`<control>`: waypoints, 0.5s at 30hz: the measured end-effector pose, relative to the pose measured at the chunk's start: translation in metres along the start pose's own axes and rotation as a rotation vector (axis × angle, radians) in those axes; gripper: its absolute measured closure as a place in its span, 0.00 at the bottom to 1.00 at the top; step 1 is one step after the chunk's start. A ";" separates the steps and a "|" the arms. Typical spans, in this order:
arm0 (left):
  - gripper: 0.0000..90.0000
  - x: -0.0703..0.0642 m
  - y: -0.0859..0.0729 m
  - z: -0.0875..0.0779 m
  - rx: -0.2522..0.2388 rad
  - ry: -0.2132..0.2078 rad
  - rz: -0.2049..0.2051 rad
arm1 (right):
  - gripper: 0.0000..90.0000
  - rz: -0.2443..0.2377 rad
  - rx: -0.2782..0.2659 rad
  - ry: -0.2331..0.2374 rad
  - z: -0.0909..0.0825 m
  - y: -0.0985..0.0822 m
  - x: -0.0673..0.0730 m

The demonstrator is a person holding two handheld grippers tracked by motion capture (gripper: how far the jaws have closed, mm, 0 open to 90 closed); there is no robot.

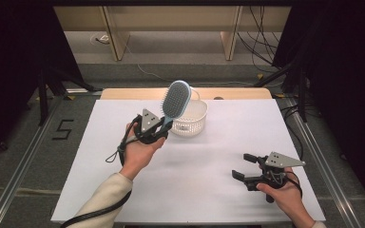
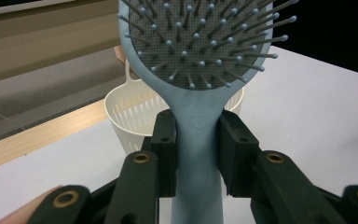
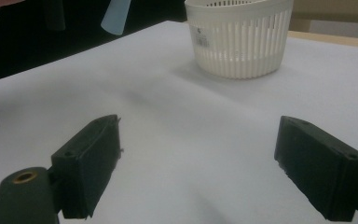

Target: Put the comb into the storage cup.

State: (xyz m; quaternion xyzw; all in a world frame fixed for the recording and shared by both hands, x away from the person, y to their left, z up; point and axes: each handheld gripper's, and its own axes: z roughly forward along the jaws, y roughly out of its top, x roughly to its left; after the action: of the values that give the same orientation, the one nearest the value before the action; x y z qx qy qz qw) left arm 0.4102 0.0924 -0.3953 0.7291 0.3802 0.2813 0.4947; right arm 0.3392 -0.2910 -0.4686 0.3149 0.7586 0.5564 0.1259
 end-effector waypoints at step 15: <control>0.77 0.002 0.002 0.001 0.001 -0.001 -0.006 | 0.17 0.000 0.002 -0.001 0.001 0.000 0.000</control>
State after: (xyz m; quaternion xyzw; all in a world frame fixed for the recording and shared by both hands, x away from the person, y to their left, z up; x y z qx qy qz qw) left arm 0.4130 0.0926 -0.3935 0.7285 0.3824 0.2789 0.4953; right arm 0.3396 -0.2908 -0.4692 0.3153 0.7592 0.5554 0.1259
